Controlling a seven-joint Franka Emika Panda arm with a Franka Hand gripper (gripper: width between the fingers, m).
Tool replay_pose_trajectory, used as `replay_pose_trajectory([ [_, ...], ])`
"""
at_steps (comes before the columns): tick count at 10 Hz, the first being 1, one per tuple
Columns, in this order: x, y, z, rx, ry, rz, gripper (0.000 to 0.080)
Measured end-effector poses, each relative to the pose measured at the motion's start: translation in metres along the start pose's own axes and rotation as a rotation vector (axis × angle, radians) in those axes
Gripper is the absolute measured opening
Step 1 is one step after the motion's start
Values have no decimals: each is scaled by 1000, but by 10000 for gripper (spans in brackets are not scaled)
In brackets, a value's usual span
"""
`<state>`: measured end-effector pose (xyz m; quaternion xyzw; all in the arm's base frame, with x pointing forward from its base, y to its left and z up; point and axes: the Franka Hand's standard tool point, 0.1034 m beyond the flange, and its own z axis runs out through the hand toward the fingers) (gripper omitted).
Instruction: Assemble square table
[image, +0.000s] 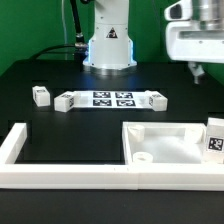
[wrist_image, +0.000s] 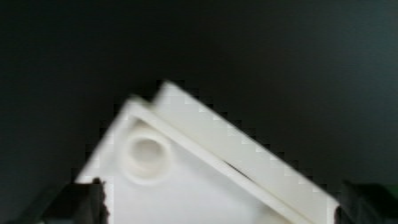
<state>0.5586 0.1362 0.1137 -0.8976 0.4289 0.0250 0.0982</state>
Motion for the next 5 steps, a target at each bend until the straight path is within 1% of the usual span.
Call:
replay_pose_trajectory([
  [1, -4, 20, -1, -13, -14, -128, 649],
  [2, -6, 31, -2, -24, -22, -206, 649],
  [5, -4, 31, -1, -21, -22, -394, 649],
])
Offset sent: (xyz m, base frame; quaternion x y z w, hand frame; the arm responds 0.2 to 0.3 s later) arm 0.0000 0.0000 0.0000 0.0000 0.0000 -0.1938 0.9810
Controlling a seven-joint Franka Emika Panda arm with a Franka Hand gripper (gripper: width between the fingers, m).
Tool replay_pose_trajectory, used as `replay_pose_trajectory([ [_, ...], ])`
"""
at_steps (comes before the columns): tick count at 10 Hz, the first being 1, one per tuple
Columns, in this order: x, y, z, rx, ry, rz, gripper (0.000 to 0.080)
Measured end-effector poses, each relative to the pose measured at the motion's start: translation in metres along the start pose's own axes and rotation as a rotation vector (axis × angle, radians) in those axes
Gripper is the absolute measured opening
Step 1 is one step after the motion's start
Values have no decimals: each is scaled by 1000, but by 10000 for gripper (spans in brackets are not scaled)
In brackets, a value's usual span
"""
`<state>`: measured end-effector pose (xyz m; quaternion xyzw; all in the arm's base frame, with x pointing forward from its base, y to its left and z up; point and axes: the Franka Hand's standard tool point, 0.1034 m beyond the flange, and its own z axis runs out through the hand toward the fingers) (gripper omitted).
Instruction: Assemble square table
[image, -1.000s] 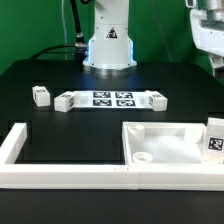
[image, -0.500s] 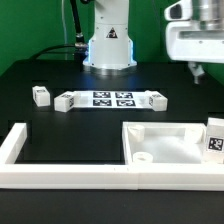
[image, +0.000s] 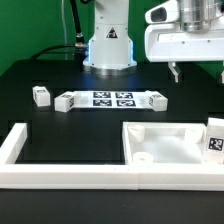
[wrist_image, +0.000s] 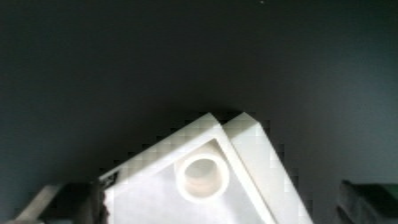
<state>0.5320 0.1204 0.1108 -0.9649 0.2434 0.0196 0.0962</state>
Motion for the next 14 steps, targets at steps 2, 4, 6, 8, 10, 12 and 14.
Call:
replay_pose_trajectory([
  [2, 0, 2, 1, -2, -1, -130, 649],
  [4, -16, 33, 18, -33, -49, -362, 649],
  [6, -40, 53, 39, -134, -33, -580, 649],
  [8, -41, 56, 39, -138, -48, -708, 649],
  [10, -45, 59, 41, -142, -76, -674, 649],
  [12, -69, 81, 47, -230, -333, -612, 649],
  [14, -72, 91, 52, -267, -457, -592, 649],
])
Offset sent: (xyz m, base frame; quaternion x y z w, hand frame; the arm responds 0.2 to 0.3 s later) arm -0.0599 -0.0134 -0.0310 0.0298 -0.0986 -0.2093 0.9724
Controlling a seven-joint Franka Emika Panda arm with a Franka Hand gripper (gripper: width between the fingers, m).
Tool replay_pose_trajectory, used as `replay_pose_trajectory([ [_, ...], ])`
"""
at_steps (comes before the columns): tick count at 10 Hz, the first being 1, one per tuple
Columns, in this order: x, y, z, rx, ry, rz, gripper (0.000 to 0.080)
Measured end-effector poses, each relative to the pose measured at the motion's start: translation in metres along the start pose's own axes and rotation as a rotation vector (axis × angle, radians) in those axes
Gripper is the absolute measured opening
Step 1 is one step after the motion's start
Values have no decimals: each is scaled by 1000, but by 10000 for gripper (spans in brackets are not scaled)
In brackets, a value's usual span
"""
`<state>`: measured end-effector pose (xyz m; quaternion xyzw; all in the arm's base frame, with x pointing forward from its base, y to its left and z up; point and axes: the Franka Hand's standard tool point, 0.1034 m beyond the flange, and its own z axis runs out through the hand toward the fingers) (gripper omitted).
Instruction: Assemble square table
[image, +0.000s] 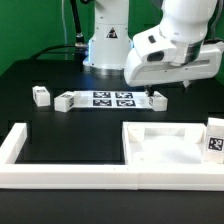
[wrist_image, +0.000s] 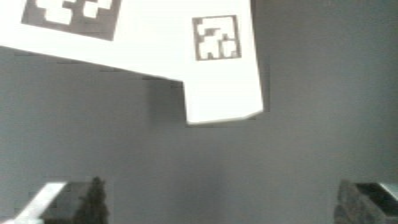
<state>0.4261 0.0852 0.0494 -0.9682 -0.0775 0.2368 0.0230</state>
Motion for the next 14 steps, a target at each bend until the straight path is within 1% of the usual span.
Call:
replay_pose_trajectory([
  [1, -8, -2, 2, 14, -138, 5, 649],
  [2, -2, -3, 2, 17, -189, 6, 649],
  [3, -8, -4, 6, 22, -282, 22, 649],
  [4, -13, -8, 16, 13, -403, 80, 649],
  [5, -5, -9, 22, 6, -419, 87, 649],
  [7, -5, -7, 19, 9, -408, 92, 649],
  [8, -5, -6, 20, 9, -410, 93, 649],
  [9, -4, -8, 23, 3, -403, 90, 649],
  [10, -7, -12, 33, -11, -389, 70, 649],
  [11, -14, -12, 40, -11, -388, 70, 649],
  [13, -20, -5, 52, -7, -389, 84, 649],
  [14, -19, -5, 52, -8, -389, 84, 649],
])
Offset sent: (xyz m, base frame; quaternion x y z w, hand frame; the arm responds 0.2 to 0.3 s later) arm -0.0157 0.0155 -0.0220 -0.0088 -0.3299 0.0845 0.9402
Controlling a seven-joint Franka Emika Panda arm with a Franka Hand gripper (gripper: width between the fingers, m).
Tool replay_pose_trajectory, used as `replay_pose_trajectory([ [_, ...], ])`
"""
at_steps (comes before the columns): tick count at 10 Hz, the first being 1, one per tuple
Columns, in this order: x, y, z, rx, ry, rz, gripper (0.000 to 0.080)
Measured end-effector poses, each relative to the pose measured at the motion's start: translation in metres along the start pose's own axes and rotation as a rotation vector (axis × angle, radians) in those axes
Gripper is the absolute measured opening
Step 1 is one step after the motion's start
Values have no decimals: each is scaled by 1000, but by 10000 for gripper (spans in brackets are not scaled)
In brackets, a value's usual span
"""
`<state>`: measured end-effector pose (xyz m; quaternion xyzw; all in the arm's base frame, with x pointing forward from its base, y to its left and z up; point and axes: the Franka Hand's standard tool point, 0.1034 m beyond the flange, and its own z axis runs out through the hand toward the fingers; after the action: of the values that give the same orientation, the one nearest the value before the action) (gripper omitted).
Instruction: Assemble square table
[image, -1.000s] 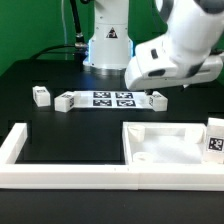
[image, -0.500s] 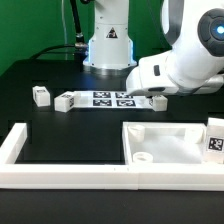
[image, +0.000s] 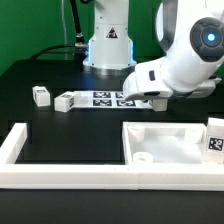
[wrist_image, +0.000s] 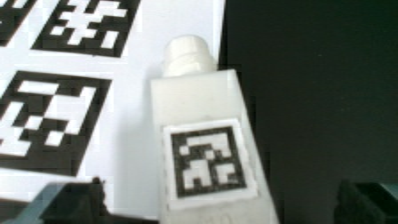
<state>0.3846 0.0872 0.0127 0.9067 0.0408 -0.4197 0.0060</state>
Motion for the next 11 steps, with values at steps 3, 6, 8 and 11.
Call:
replay_pose_trajectory([
  [3, 0, 1, 1, 1, -1, 2, 469],
  [6, 0, 2, 1, 3, -1, 3, 288],
  [8, 0, 2, 0, 4, -1, 4, 288],
  [11, -2, 8, -38, 25, 5, 12, 288],
])
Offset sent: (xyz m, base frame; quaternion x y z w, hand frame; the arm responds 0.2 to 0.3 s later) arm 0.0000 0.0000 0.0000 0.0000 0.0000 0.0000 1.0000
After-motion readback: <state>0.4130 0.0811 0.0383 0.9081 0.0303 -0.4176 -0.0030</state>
